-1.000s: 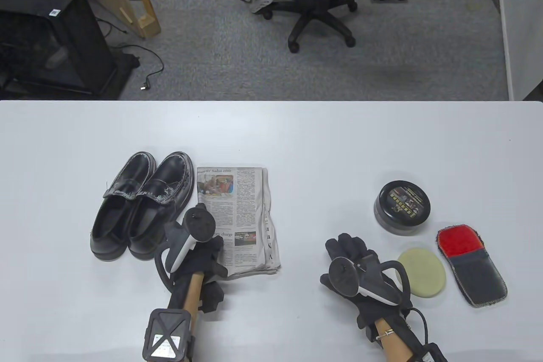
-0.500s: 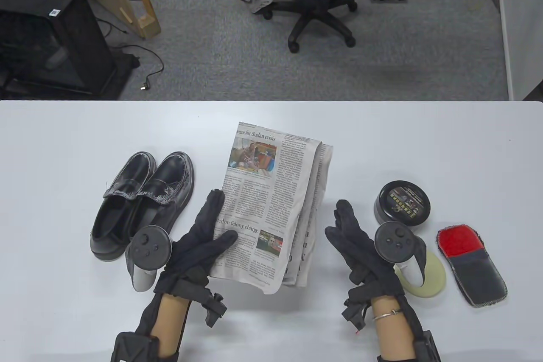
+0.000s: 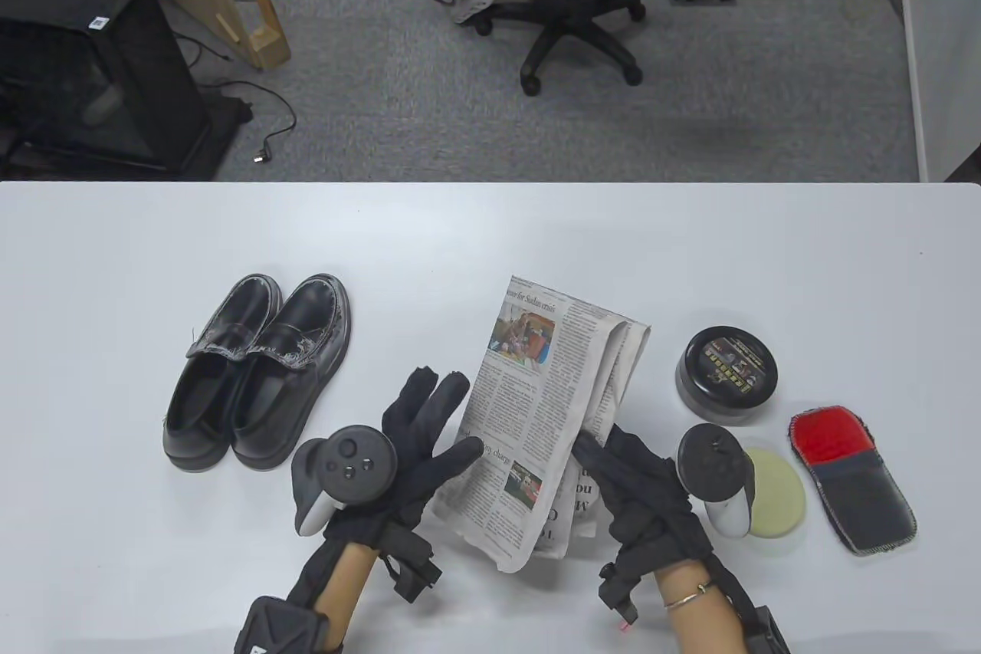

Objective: Dip and apply leather care cream with polishing sponge on shoes

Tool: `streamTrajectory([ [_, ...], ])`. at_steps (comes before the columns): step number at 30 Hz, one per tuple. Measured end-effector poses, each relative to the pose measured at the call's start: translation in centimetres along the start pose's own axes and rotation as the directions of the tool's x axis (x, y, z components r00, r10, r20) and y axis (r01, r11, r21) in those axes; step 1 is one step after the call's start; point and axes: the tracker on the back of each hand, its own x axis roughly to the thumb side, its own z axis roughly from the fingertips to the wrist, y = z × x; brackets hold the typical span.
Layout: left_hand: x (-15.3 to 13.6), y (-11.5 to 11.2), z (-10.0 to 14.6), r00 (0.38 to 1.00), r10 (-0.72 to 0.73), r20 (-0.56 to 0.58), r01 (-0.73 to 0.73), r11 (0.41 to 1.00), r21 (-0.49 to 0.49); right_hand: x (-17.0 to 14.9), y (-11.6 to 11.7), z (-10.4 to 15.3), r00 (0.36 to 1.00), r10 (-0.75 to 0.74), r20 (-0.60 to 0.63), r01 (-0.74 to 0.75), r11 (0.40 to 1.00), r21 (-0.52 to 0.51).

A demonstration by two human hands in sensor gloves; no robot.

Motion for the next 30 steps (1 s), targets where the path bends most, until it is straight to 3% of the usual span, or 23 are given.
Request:
streamTrajectory([
  [1,0.6,0.0,0.1,0.999,0.003,0.034,-0.002,1.0,-0.019,0.3,0.3,0.1,0.999,0.044,0.008,-0.044,0.999,-0.022],
  [4,2.4,-1.5,0.2,0.969,0.227,0.1,-0.208,0.962,-0.175,1.7,1.8,0.4,0.992,0.112,0.055,-0.11,0.993,-0.037],
  [7,3.0,-2.8,0.0,0.948,0.299,0.107,-0.273,0.94,-0.206,2.5,3.0,0.8,0.982,0.175,0.064,-0.171,0.983,-0.065],
  [10,2.7,-2.9,0.0,0.939,0.319,0.127,-0.291,0.936,-0.198,2.7,2.5,0.9,0.967,0.242,0.072,-0.233,0.966,-0.115],
  [15,0.3,-1.2,-0.2,0.923,0.384,0.029,-0.381,0.922,-0.063,1.9,0.4,0.8,0.995,0.08,0.052,-0.078,0.996,-0.045],
  [17,-0.9,-0.6,-0.2,0.915,0.403,-0.006,-0.403,0.915,-0.018,1.5,-0.6,0.8,0.997,0.075,0.008,-0.074,0.99,-0.121],
  [20,-3.1,0.7,0.0,0.894,0.44,-0.086,-0.435,0.897,0.076,0.8,-2.6,1.0,0.978,0.19,-0.085,-0.207,0.939,-0.275],
  [22,-4.9,1.6,0.3,0.877,0.458,-0.142,-0.441,0.887,0.138,0.0,-4.0,1.4,0.94,0.29,-0.18,-0.338,0.864,-0.374],
  [25,-6.4,2.2,0.6,0.858,0.476,-0.194,-0.443,0.876,0.189,-1.1,-5.5,1.7,0.909,0.313,-0.274,-0.408,0.8,-0.44],
  [30,-7.0,2.2,0.5,0.871,0.431,-0.237,-0.396,0.9,0.179,-2.1,-6.7,2.0,0.868,0.343,-0.361,-0.487,0.732,-0.477],
])
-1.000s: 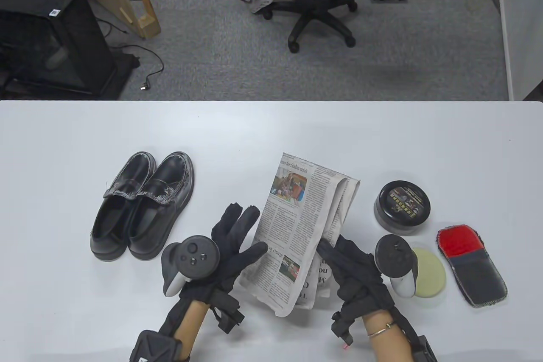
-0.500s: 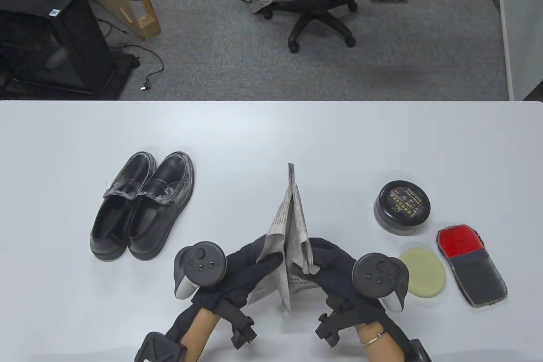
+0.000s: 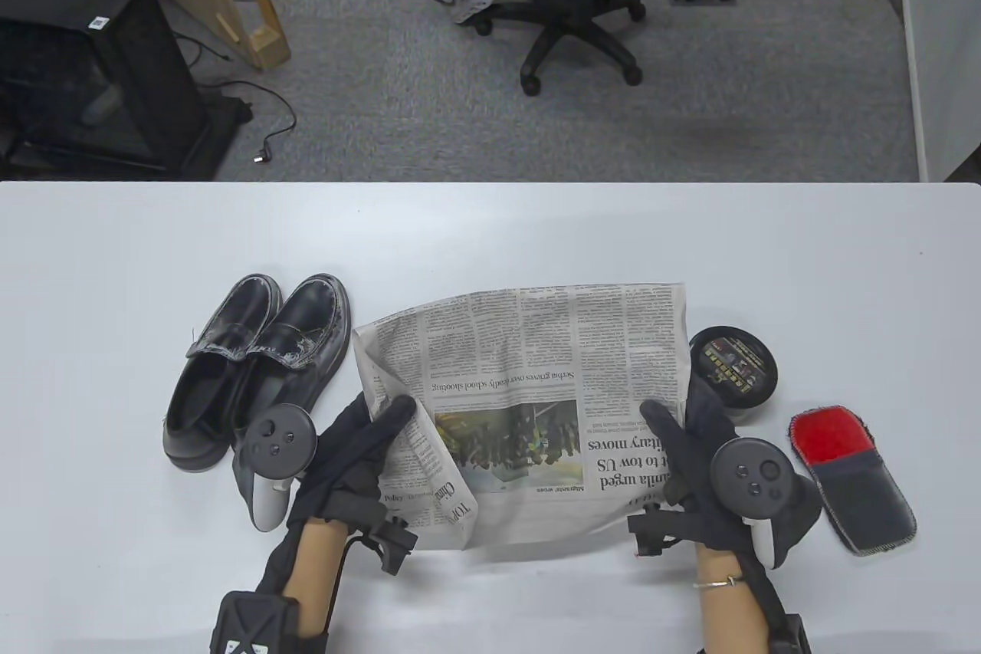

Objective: Dip and apply leather care cream with polishing sponge on shoes

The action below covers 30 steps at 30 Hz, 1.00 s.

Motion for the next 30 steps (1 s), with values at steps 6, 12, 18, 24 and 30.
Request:
streamTrajectory([
  [6,-0.3,0.3,-0.2,0.99,-0.137,-0.031,0.137,0.99,0.028,-0.3,0.3,-0.3,0.991,0.133,0.023,-0.133,0.991,0.028],
  [12,-0.7,1.0,-0.1,0.969,-0.242,-0.055,0.246,0.967,0.068,-0.3,0.4,-0.4,0.983,0.184,0.025,-0.185,0.981,0.051],
  [18,-1.1,1.9,-0.1,0.933,-0.348,-0.095,0.354,0.933,0.061,-1.5,-0.2,-1.0,0.995,0.103,-0.018,-0.1,0.989,0.105],
  [24,-1.8,1.1,-0.8,0.858,-0.493,-0.142,0.483,0.87,-0.102,-2.5,-0.9,-1.7,0.862,-0.487,-0.143,0.508,0.828,0.238],
  [30,-2.4,-0.2,-1.3,0.744,-0.657,-0.123,0.6,0.738,-0.308,-1.9,-0.3,-2.5,0.657,-0.724,-0.208,0.75,0.601,0.277],
])
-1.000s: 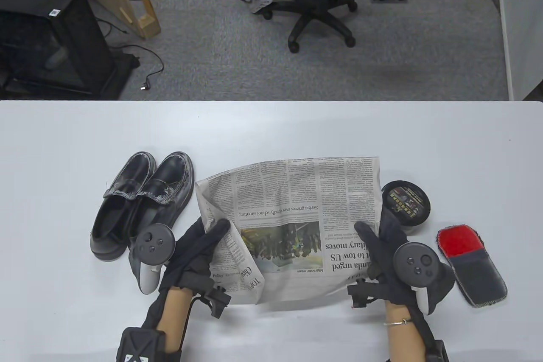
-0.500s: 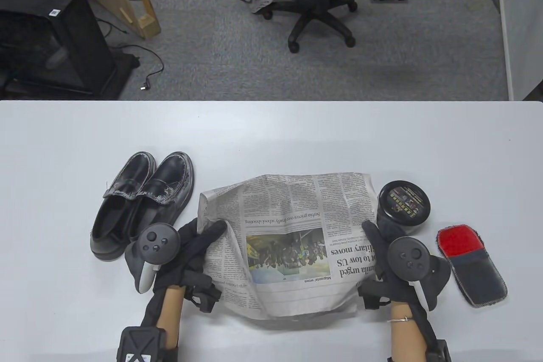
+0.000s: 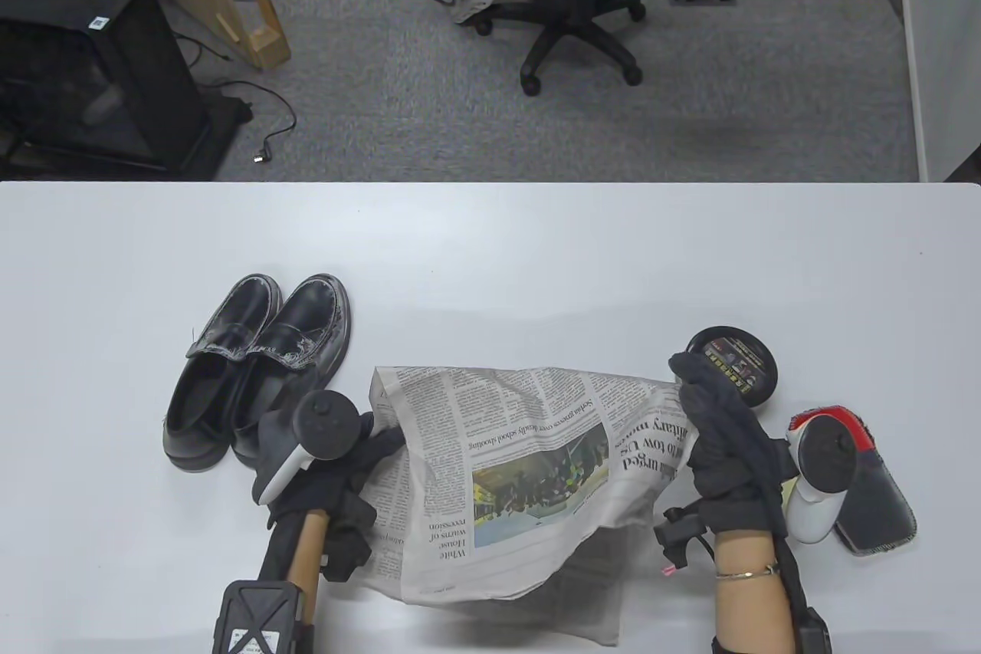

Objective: Dip and apply leather care cream with polishing sponge on shoes

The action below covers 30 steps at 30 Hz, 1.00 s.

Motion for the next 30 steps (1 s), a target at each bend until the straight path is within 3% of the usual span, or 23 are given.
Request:
streamTrajectory([
  [2,0.1,-0.2,0.2,0.997,-0.079,-0.004,0.079,0.997,-0.01,-0.3,0.8,-0.9,0.989,-0.147,-0.025,0.148,0.988,0.039],
  [5,-0.2,-0.4,0.6,0.997,-0.071,0.021,0.072,0.996,-0.049,-0.7,1.8,-2.0,0.986,-0.163,-0.043,0.166,0.981,0.099],
  [12,-1.5,-2.2,0.1,0.998,0.054,-0.017,-0.056,0.986,-0.155,-4.5,4.9,-5.1,0.976,0.138,-0.168,-0.119,0.986,0.118],
  [15,-1.8,-2.9,-0.1,0.993,0.095,-0.066,-0.105,0.98,-0.17,-6.6,6.3,-6.1,0.924,0.304,-0.233,-0.281,0.951,0.127],
  [17,-2.0,-3.1,-0.2,0.982,0.162,-0.1,-0.175,0.975,-0.14,-7.5,7.0,-6.3,0.86,0.454,-0.233,-0.433,0.891,0.14],
  [20,-2.1,-3.2,-0.1,0.977,0.182,-0.112,-0.196,0.972,-0.129,-7.3,8.1,-5.8,0.733,0.661,-0.162,-0.629,0.749,0.21],
  [22,-1.9,-3.2,0.0,0.98,0.162,-0.116,-0.175,0.978,-0.113,-6.3,9.1,-4.8,0.626,0.779,-0.049,-0.734,0.609,0.3],
  [26,-0.3,-2.8,0.7,0.995,0.053,-0.088,-0.06,0.995,-0.077,-5.3,11.2,-0.6,0.327,0.913,0.242,-0.862,0.184,0.472],
  [29,1.5,-2.1,1.8,0.98,-0.198,-0.034,0.197,0.98,-0.023,-6.0,11.7,1.9,0.154,0.92,0.362,-0.852,-0.062,0.519],
  [30,2.1,-2.1,2.1,0.963,-0.269,-0.019,0.269,0.963,-0.005,-6.3,11.7,2.3,0.127,0.918,0.376,-0.846,-0.098,0.524],
])
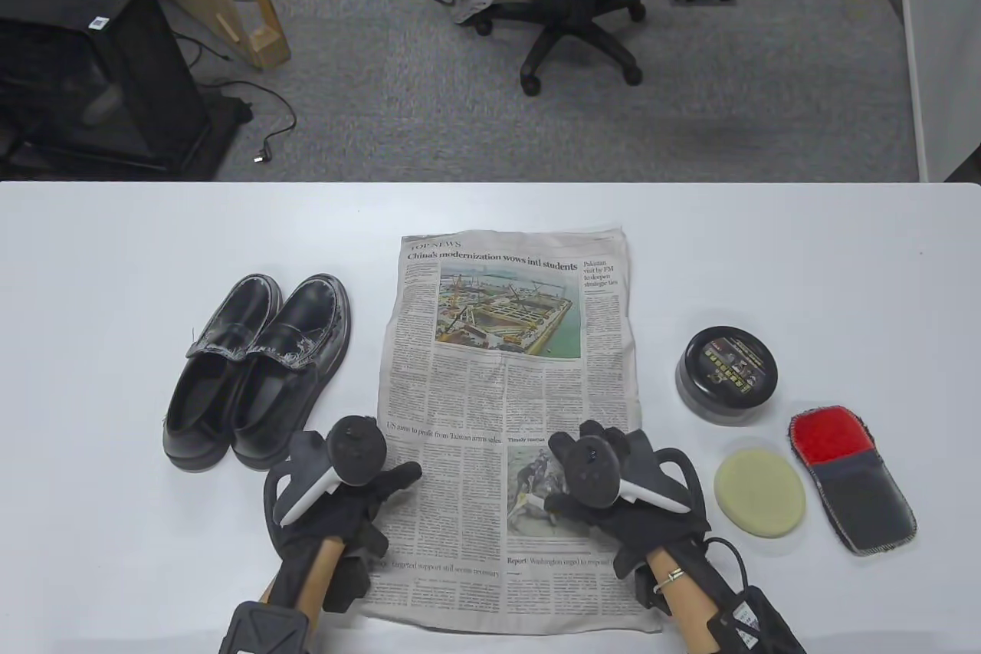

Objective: Dip and apply leather care cream with polishing sponge on shoes

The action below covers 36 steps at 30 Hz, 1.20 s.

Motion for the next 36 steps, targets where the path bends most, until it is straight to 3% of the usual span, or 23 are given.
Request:
streamTrajectory([
  [4,2.2,-0.7,0.8,0.97,-0.21,0.122,0.204,0.977,0.059,-0.1,1.7,0.2,0.999,0.049,0.006,-0.049,0.998,0.039],
  [10,4.1,-3.7,-0.4,0.938,-0.253,0.236,0.3,0.935,-0.19,0.1,2.1,0.5,0.995,0.104,0.0,-0.104,0.994,0.021],
  [13,4.1,-2.7,-0.2,0.932,-0.322,0.169,0.335,0.941,-0.055,0.0,2.1,0.5,0.995,0.101,-0.002,-0.101,0.995,0.015],
  [16,2.4,0.5,0.4,0.946,-0.314,-0.081,0.323,0.937,0.133,-0.3,1.8,0.7,0.997,0.075,-0.001,-0.075,0.997,-0.014],
  [18,0.6,2.7,0.7,0.915,-0.298,-0.272,0.367,0.896,0.252,-0.5,1.1,1.2,0.999,0.055,-0.003,-0.055,0.997,-0.061],
  [20,-1.3,3.9,0.3,0.88,-0.273,-0.388,0.38,0.896,0.229,-0.7,0.4,1.7,0.999,0.032,-0.003,-0.033,0.993,-0.116],
  [23,-3.9,4.1,-1.1,0.845,-0.269,-0.463,0.337,0.939,0.07,-0.9,-0.6,2.6,1.0,0.007,-0.002,-0.007,0.981,-0.192],
  [26,-5.0,4.2,-2.2,0.796,-0.268,-0.543,0.363,0.929,0.074,-1.2,-1.2,3.2,1.0,0.001,-0.009,-0.003,0.969,-0.247],
  [27,-5.5,4.1,-2.9,0.792,-0.254,-0.555,0.323,0.946,0.028,-1.3,-1.2,3.3,1.0,-0.006,-0.009,0.004,0.966,-0.258],
  [29,-5.8,4.3,-3.6,0.743,-0.295,-0.601,0.375,0.927,0.01,-1.5,-1.3,3.4,1.0,-0.017,-0.01,0.014,0.966,-0.258],
  [32,-5.9,4.3,-3.6,0.731,-0.307,-0.609,0.416,0.908,0.041,-1.7,-1.4,3.4,1.0,-0.018,-0.016,0.013,0.964,-0.264],
  [36,-6.2,4.9,-2.1,0.771,-0.263,-0.581,0.448,0.871,0.2,-2.2,-1.7,3.6,0.999,-0.039,-0.024,0.031,0.959,-0.281],
])
